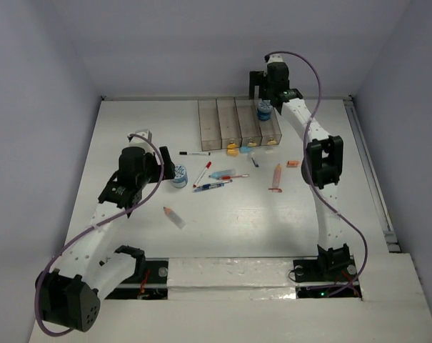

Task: Sort the stationery into containers
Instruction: Place the stationery in the storage box, then pick up the stationery from the center of the board.

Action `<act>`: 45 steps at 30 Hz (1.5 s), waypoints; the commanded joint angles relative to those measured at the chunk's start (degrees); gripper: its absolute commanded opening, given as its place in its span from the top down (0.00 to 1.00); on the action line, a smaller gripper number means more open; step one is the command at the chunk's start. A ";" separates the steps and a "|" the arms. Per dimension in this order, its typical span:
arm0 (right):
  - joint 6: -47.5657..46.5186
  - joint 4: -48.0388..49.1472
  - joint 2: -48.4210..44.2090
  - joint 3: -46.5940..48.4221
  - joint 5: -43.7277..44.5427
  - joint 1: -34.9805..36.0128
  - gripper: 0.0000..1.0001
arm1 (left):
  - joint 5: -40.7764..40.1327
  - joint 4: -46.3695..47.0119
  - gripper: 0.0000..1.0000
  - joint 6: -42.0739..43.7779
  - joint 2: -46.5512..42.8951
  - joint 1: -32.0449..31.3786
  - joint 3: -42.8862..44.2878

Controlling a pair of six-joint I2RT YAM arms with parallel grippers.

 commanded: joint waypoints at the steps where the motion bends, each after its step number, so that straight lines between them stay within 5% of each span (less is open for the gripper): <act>1: 2.18 3.27 -7.80 -2.08 -4.61 0.31 0.00 | 4.70 0.39 0.11 0.11 2.81 0.28 2.38; 4: 5.78 5.19 -17.54 -12.01 -7.77 0.31 0.00 | 7.69 0.74 0.13 -0.42 5.01 0.28 2.20; 8: 12.63 14.41 -36.94 -41.22 -12.17 2.14 0.00 | 9.11 0.84 0.13 -1.12 8.96 -1.64 3.69; 10: 13.61 17.42 -41.55 -47.35 -12.44 3.73 0.00 | 6.12 -0.04 0.13 -1.13 12.29 -3.48 5.97; 18: 15.37 17.60 -57.90 -61.61 -16.04 8.05 0.00 | -6.62 -3.30 0.11 -0.51 25.12 -7.45 12.05; 29: 15.54 18.03 -70.04 -71.19 -18.06 8.05 0.00 | -8.39 -4.09 0.21 -1.30 32.87 -7.45 14.16; 32: 16.25 18.12 -70.83 -73.04 -18.59 8.05 0.00 | -9.09 -3.74 0.31 -1.48 34.54 -7.98 14.95; 36: 17.39 18.74 -72.85 -75.85 -19.91 8.05 0.00 | -10.06 -3.74 0.75 -1.65 35.16 -7.98 15.74; 39: 17.74 18.74 -75.05 -77.52 -19.73 8.05 0.00 | -11.46 -5.05 0.93 -1.92 34.11 -9.20 17.84; 45: 19.06 18.74 -81.99 -81.56 -18.24 8.05 0.00 | -11.65 -9.98 0.98 -2.27 31.82 -14.21 34.96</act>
